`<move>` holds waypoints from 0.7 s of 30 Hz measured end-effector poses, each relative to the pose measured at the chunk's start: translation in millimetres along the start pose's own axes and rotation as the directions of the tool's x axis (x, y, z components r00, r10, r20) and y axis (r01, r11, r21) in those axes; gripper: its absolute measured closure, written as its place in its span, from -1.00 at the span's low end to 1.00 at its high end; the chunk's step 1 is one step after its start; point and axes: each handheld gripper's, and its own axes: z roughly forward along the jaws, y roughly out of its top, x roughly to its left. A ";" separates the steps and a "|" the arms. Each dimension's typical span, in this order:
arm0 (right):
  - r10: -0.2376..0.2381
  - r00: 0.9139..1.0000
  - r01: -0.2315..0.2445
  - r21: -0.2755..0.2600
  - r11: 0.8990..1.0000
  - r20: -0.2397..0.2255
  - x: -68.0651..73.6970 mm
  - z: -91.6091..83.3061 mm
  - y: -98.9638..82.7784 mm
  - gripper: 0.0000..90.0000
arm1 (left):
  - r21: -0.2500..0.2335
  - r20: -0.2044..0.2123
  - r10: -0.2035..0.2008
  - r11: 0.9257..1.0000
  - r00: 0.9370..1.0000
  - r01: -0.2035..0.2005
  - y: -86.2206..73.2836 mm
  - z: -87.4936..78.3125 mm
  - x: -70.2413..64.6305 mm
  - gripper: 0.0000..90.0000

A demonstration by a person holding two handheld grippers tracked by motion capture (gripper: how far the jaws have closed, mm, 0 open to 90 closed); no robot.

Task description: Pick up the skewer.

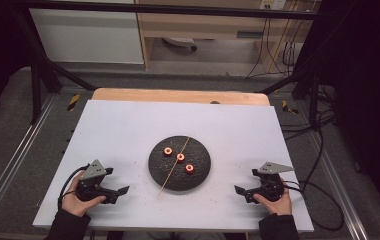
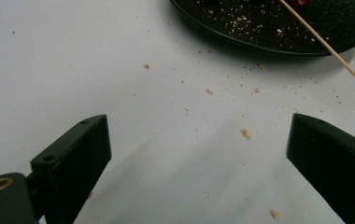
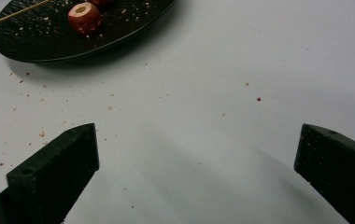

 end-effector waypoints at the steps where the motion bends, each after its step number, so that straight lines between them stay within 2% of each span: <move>1: -0.002 1.000 0.002 0.002 1.000 0.000 0.0 0.1 -0.1 -0.98 | 0.002 -0.001 -0.001 1.000 1.000 0.001 0.2 0.3 -0.2 -0.86; 21: -0.004 1.000 0.004 0.003 1.000 0.001 0.4 1.4 0.3 -0.99 | 0.007 0.014 0.019 1.000 1.000 -0.019 11.0 2.3 -13.0 -0.87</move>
